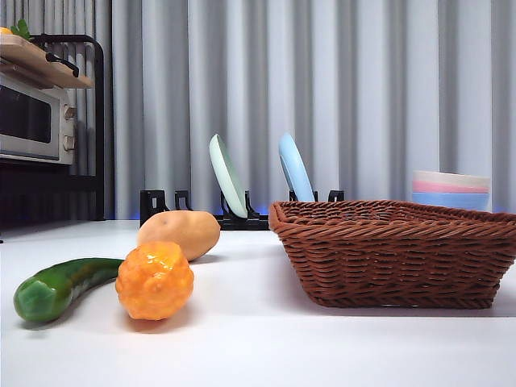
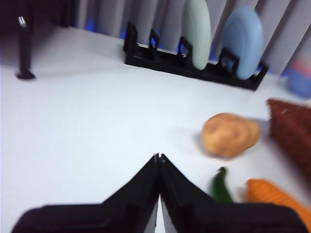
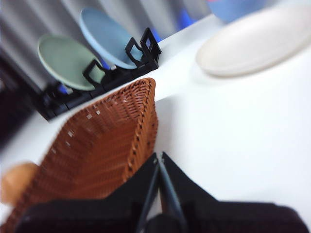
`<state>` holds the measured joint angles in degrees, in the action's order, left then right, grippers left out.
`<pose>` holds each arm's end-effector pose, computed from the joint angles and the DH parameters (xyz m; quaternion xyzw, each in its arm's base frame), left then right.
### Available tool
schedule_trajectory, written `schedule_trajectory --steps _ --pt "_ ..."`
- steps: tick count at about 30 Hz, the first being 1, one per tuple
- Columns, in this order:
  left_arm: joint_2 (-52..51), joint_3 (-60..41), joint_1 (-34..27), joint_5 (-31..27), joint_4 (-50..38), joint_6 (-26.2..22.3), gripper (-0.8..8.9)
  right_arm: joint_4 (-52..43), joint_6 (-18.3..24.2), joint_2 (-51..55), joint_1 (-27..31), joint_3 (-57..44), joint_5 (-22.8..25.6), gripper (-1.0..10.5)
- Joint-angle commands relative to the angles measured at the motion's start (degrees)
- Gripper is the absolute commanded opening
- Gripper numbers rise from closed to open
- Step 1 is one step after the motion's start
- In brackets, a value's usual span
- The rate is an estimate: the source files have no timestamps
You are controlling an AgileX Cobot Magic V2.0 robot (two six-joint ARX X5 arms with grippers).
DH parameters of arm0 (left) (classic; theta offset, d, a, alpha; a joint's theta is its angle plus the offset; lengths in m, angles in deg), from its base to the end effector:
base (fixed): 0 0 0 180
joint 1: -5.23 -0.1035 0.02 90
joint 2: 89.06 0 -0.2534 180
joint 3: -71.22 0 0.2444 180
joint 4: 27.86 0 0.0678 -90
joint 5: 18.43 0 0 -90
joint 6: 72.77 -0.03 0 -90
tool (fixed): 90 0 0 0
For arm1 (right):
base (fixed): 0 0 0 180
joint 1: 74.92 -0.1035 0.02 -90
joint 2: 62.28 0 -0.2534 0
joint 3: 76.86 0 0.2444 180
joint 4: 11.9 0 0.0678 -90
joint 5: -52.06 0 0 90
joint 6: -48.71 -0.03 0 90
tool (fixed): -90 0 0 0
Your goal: Pick up the basket,pick up the corn from the table,pick up the potato from the table,pick up the cucumber from the table,put all items into the basket
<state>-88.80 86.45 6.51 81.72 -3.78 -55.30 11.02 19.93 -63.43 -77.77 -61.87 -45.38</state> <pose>0.0987 -0.0075 0.1524 -0.1567 0.0933 -0.0861 0.9794 0.1000 0.0089 0.1517 0.2498 0.0988 0.0669 0.9609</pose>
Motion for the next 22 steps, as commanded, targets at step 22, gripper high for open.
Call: schedule_trajectory --steps 22 --pt "15.63 16.59 -0.15 5.88 1.77 -6.36 -0.09 -0.04 6.34 -18.99 0.13 17.11 -0.04 -0.1"
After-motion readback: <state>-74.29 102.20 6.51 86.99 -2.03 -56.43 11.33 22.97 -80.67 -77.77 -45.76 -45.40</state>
